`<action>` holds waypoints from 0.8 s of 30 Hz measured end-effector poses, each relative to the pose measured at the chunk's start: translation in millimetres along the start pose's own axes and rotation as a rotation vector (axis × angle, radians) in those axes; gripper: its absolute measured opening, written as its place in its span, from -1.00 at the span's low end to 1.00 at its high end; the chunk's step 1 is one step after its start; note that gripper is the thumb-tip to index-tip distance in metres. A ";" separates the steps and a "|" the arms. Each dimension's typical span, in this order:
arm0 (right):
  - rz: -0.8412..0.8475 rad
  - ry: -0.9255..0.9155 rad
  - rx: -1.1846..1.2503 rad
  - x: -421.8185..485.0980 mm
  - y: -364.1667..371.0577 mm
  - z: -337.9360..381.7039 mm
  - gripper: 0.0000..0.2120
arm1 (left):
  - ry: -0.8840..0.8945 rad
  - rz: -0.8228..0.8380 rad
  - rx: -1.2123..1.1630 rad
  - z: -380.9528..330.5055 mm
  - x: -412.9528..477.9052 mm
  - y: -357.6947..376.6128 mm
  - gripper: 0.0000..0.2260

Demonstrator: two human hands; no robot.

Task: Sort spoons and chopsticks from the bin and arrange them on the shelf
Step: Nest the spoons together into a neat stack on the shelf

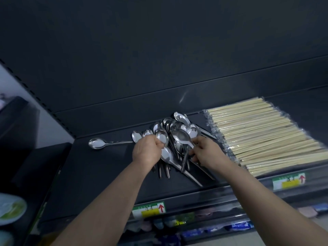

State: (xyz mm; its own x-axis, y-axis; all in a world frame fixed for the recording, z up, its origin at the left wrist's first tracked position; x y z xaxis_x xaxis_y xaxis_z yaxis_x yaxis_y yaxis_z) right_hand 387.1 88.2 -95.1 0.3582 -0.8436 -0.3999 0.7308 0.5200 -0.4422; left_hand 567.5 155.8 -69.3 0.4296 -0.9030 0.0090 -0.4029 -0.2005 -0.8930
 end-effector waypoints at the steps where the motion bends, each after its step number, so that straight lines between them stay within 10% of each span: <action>1: 0.010 0.006 0.018 -1.2 2.7 2.1 -0.75 | -0.001 0.003 0.011 3.6 -0.1 -4.4 -0.86; 24: 0.218 0.141 0.265 -33.1 15.9 -3.7 -0.77 | 0.050 -0.167 -0.534 -31.3 1.6 11.7 -0.82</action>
State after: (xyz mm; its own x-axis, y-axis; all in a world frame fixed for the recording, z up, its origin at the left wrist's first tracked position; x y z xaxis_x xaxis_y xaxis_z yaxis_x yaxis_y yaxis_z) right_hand 384.7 124.9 -91.8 0.4517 -0.6809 -0.5765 0.7780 0.6169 -0.1189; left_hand 538.2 140.1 -65.7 0.4890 -0.8567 0.1643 -0.6915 -0.4955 -0.5256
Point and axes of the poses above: each hand's wrist, its own x-axis towards the middle knuckle, its own y-axis out of the palm, z = x × y, the point moved 7 cm from there along x, towards the middle knuckle, and after that the axes turned 11 degrees about y, right-handed, at the moved point
